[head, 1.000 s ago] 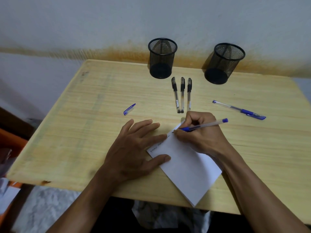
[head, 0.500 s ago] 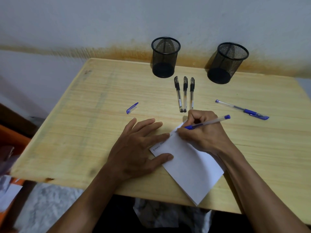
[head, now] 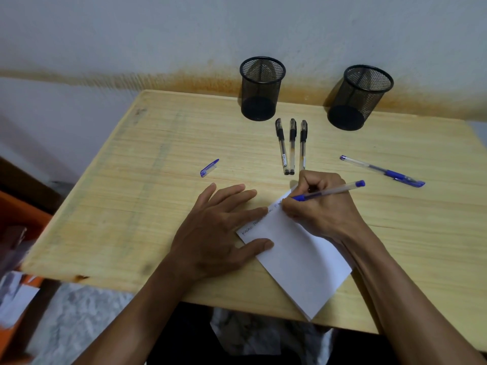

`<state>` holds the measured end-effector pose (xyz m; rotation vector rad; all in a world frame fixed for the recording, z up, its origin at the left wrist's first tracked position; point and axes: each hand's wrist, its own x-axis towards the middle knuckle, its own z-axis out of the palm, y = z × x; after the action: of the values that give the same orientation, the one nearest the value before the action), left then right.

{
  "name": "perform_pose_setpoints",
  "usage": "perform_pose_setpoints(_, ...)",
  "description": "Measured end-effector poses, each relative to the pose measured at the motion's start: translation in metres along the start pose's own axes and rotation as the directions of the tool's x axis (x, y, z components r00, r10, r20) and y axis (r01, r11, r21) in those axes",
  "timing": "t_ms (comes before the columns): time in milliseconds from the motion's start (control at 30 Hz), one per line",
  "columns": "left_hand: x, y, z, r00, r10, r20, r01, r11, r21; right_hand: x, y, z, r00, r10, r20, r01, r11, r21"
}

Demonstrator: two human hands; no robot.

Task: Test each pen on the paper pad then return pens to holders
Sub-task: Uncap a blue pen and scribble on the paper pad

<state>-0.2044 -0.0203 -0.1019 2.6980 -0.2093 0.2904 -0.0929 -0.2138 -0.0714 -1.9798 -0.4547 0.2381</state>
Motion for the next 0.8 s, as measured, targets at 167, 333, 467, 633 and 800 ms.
perform_pose_setpoints(167,-0.0005,-0.0005,0.0002,1.000,-0.002,0.002,0.002,1.000,0.001,0.0003,0.0013,0.0004,1.000,0.005,-0.011,-0.004,1.000,0.026)
perform_pose_setpoints(333,-0.0008,0.0009,-0.0001,1.000,-0.009,-0.002,0.009,1.000,-0.009,-0.0001,0.0022,0.0002,1.000,0.014,-0.007,-0.014,1.000,0.028)
perform_pose_setpoints(467,-0.0012,0.0004,0.0001,1.000,-0.008,-0.004,0.008,1.000,-0.007,0.0000,0.0030,0.0007,1.000,0.008,-0.017,-0.007,1.000,0.029)
perform_pose_setpoints(633,-0.0011,0.0009,-0.0008,1.000,-0.007,-0.008,0.007,1.000,-0.010,0.0010,0.0052,0.0015,0.999,0.011,-0.036,-0.009,0.999,0.044)
perform_pose_setpoints(800,-0.0012,0.0010,-0.0008,1.000,-0.003,-0.017,0.003,1.000,-0.020,0.0000,0.0048,0.0013,0.998,0.017,-0.056,-0.012,0.996,0.086)
